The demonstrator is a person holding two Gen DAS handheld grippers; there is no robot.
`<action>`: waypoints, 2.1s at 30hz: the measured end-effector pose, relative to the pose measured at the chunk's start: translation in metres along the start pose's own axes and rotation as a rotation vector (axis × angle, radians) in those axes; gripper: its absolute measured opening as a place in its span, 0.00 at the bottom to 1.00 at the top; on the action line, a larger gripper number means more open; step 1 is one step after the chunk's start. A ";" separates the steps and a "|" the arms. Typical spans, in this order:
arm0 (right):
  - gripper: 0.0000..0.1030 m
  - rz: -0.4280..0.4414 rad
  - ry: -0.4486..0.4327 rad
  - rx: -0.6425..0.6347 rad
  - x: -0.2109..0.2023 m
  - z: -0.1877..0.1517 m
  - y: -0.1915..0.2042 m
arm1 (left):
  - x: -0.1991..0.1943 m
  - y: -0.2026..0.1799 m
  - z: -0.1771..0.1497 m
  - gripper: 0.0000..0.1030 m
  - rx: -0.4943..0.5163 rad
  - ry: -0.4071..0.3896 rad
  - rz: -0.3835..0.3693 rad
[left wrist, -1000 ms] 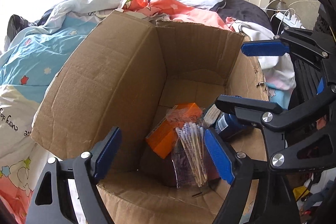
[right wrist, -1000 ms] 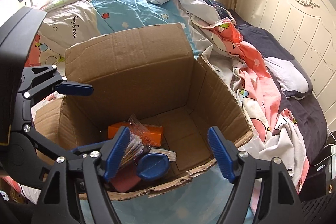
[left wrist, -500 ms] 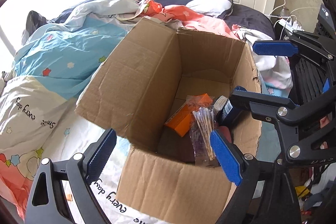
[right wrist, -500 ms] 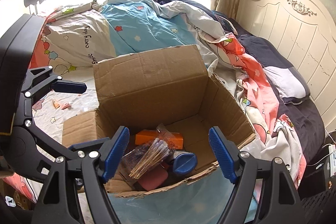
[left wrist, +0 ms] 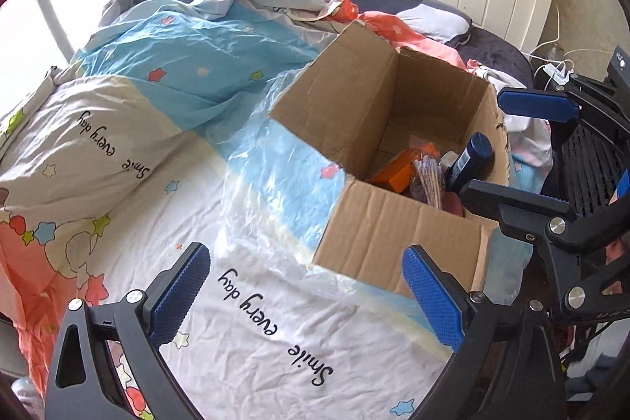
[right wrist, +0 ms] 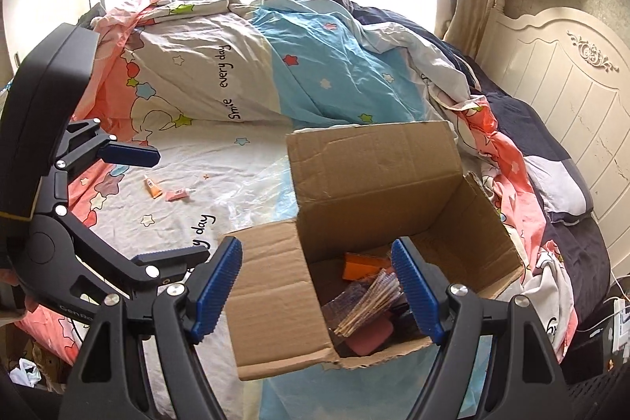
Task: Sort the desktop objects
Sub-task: 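Withdraw both tools from the box toward the orange and pink tubes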
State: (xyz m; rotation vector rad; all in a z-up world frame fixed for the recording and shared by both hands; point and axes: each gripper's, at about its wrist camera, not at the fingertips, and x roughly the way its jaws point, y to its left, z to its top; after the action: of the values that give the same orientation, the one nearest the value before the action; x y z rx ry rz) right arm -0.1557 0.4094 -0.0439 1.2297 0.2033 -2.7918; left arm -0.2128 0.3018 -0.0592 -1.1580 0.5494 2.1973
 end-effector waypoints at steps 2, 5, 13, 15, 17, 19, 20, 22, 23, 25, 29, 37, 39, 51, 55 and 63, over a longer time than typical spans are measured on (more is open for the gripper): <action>0.73 0.012 0.003 -0.010 0.002 0.002 0.013 | -0.005 0.013 -0.009 0.98 -0.022 0.006 0.006; 0.73 0.031 0.010 -0.032 0.006 0.006 0.034 | -0.011 0.032 -0.024 0.98 -0.050 0.012 0.019; 0.73 0.076 0.012 -0.082 0.021 0.018 0.080 | -0.014 0.080 -0.058 0.98 -0.130 0.034 0.050; 0.73 0.088 0.012 -0.097 0.025 0.020 0.091 | -0.012 0.090 -0.066 0.98 -0.144 0.046 0.060; 0.73 0.100 0.017 -0.106 0.030 0.022 0.100 | -0.010 0.100 -0.074 0.98 -0.158 0.054 0.066; 0.73 0.113 0.022 -0.113 0.037 0.024 0.109 | -0.007 0.110 -0.082 0.98 -0.181 0.058 0.070; 0.73 0.119 0.025 -0.117 0.041 0.024 0.114 | -0.005 0.115 -0.086 0.98 -0.193 0.061 0.072; 0.73 0.129 0.027 -0.120 0.049 0.026 0.123 | 0.002 0.125 -0.093 0.98 -0.215 0.078 0.079; 0.73 0.138 0.029 -0.118 0.053 0.026 0.126 | 0.005 0.130 -0.097 0.98 -0.225 0.086 0.082; 0.73 0.153 0.027 -0.112 0.061 0.028 0.133 | 0.012 0.141 -0.104 0.98 -0.254 0.103 0.082; 0.73 0.181 0.024 -0.107 0.080 0.032 0.149 | 0.027 0.165 -0.118 0.98 -0.322 0.129 0.093; 0.73 0.233 0.049 -0.123 0.123 0.034 0.176 | 0.057 0.208 -0.135 0.98 -0.417 0.150 0.100; 0.73 0.249 0.055 -0.131 0.133 0.034 0.180 | 0.062 0.214 -0.137 0.98 -0.412 0.149 0.103; 0.73 0.355 0.102 -0.117 0.189 0.037 0.186 | 0.106 0.235 -0.145 0.98 -0.379 0.166 0.086; 0.73 0.380 0.112 -0.096 0.206 0.036 0.187 | 0.123 0.245 -0.148 0.98 -0.396 0.176 0.076; 0.73 0.444 0.164 -0.069 0.243 0.040 0.183 | 0.154 0.261 -0.151 0.98 -0.436 0.192 0.072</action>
State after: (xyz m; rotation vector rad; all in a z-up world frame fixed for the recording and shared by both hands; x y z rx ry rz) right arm -0.3250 0.2171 -0.2125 1.3005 0.0298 -2.2930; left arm -0.3652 0.0652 -0.2478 -1.6070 0.1890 2.3515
